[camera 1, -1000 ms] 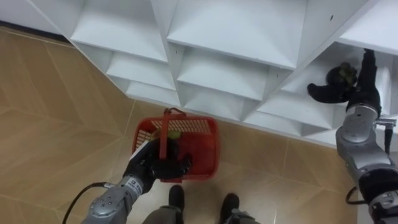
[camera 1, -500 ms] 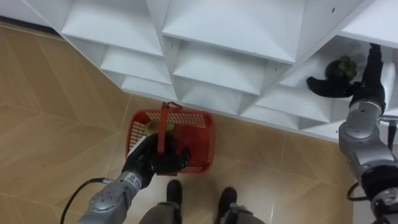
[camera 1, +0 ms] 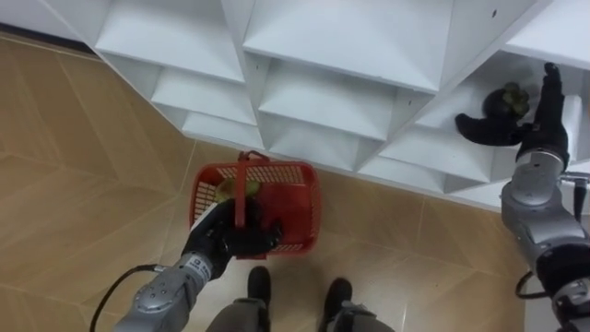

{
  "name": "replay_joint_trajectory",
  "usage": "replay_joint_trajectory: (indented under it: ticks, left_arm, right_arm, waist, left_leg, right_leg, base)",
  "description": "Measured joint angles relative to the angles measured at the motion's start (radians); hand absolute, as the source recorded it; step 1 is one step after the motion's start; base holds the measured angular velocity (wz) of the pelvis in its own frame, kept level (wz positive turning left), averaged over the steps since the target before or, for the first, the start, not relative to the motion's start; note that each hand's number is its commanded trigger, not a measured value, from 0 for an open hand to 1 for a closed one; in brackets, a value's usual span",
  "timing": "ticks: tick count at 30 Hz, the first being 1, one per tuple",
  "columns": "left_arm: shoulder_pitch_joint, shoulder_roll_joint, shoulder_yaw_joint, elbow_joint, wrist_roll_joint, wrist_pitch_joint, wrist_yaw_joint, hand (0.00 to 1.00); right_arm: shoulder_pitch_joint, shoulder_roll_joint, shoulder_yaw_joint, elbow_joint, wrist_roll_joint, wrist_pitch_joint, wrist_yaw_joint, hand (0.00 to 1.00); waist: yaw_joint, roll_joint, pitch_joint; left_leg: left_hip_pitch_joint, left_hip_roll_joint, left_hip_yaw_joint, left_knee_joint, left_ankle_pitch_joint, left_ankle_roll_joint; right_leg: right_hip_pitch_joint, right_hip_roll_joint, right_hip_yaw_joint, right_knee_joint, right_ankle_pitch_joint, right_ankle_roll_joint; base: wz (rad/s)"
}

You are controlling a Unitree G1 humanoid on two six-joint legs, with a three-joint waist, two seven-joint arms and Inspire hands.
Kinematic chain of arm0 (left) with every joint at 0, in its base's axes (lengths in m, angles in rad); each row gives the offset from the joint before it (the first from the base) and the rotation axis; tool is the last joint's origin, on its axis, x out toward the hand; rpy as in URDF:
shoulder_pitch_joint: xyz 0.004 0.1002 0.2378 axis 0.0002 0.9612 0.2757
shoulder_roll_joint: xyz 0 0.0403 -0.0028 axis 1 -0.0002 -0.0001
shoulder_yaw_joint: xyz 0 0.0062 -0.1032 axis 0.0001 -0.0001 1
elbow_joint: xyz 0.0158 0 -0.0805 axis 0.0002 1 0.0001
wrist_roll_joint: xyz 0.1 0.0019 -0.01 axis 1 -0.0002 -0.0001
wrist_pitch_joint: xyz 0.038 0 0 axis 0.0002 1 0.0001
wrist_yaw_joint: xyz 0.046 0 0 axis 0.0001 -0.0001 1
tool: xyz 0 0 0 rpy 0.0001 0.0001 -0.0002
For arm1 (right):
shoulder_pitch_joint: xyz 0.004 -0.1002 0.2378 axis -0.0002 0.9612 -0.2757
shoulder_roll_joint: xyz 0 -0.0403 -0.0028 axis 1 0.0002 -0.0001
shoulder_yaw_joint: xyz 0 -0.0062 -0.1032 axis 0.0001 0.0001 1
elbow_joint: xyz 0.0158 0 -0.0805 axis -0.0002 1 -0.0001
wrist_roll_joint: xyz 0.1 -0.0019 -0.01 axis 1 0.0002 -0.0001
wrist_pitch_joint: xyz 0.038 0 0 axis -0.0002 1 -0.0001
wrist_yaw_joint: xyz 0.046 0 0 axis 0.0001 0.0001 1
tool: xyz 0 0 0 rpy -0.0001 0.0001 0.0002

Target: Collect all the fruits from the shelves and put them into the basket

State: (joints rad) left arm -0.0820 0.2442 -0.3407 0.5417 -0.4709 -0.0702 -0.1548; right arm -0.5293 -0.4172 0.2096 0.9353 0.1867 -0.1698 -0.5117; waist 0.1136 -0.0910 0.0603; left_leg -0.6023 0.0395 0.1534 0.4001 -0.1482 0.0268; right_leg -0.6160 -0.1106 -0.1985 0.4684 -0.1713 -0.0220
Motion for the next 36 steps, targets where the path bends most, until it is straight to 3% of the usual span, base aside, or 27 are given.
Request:
replay_joint_trajectory:
  ticks: [1, 9, 19, 36]
  left_arm:
    - [0.0, 0.001, -0.001, 0.0, 0.0, 0.0, 0.0, 1.0]
    - [0.0, 0.011, -0.02, 0.008, 0.0, 0.011, 0.0, 1.0]
    - [-0.001, 0.013, -0.021, 0.009, -0.009, 0.027, 0.0, 1.0]
    - [-0.013, 0.014, -0.02, 0.009, -0.008, 0.027, -0.001, 1.0]
  right_arm:
    - [0.0, -0.001, 0.006, 0.0, 0.0, 0.003, 0.001, 1.0]
    - [-0.002, -0.032, 0.01, 0.0, -0.027, 0.018, -0.018, 1.0]
    - [-0.003, -0.034, 0.042, 0.001, -0.037, 0.04, -0.033, 1.0]
    - [-0.003, -0.034, 0.042, 0.003, -0.035, 0.042, -0.018, 1.0]
  waist:
    - [0.0, 0.0, -0.0001]
    - [-0.001, 0.0, -0.0002]
    - [-0.001, -0.002, -0.0004]
    - [-0.002, -0.003, -0.0007]
  left_leg:
    - [0.001, 0.0, 0.0, 0.0, 0.0, 0.0]
    - [0.004, -0.001, 0.0, -0.004, 0.006, 0.0]
    - [0.004, -0.001, 0.0, -0.007, 0.011, -0.001]
    - [0.009, -0.002, 0.001, -0.008, 0.015, 0.0]
  right_leg:
    - [0.0, 0.0, 0.0, 0.001, 0.0, 0.0]
    - [0.003, -0.001, -0.001, 0.001, 0.002, -0.003]
    - [0.002, -0.001, -0.001, -0.002, 0.003, -0.004]
    - [0.007, -0.001, -0.001, -0.003, 0.003, -0.005]
  base:
    - [0.0]
    - [0.0]
    - [0.0]
    - [0.0]
